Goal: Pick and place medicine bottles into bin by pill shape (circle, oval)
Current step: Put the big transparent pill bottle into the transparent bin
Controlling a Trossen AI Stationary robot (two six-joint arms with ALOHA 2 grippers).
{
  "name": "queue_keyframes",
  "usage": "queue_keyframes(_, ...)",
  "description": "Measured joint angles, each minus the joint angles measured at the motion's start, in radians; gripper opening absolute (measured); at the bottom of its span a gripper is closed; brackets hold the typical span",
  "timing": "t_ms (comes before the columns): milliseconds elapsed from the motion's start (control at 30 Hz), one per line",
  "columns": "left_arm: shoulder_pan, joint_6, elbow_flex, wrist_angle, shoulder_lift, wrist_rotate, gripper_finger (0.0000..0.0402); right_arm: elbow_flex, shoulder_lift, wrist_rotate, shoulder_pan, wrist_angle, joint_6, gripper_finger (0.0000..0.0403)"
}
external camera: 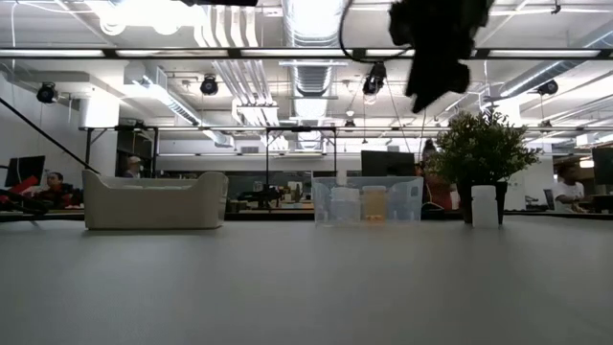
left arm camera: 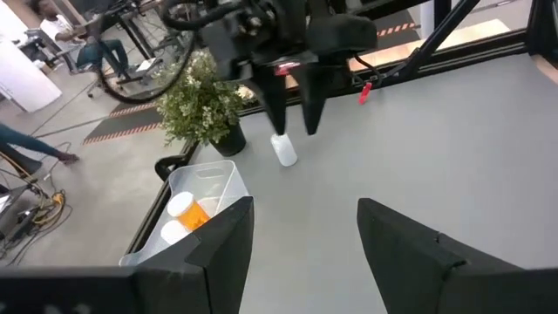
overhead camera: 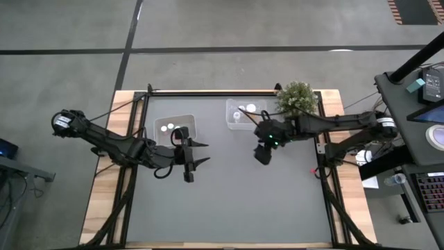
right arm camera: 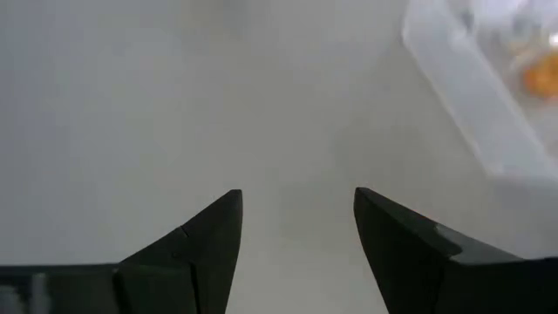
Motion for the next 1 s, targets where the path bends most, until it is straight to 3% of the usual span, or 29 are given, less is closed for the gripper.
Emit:
queue_keyframes(267,0.0,0.0,0.0,0.0,0.0,0.0,0.0191,-0.221,-0.117,0.014,-0.009,-0.052,0.21,0.0215)
queue_keyframes(467,0.0,0.0,0.0,0.0,0.0,0.0,0.0191,-0.305,-0.159,0.169,-0.033,-0.147,0.338,0.0215)
queue_keyframes(867,0.0,-0.002,0.0,0.0,0.0,0.0,0.0191,-0.374,-0.119,0.323,-0.11,-0.151,0.356,0.0215)
queue_keyframes(1000,0.0,-0.002,0.0,0.0,0.0,0.0,0.0191,-0.374,-0.106,0.33,-0.111,-0.129,0.354,0.0215)
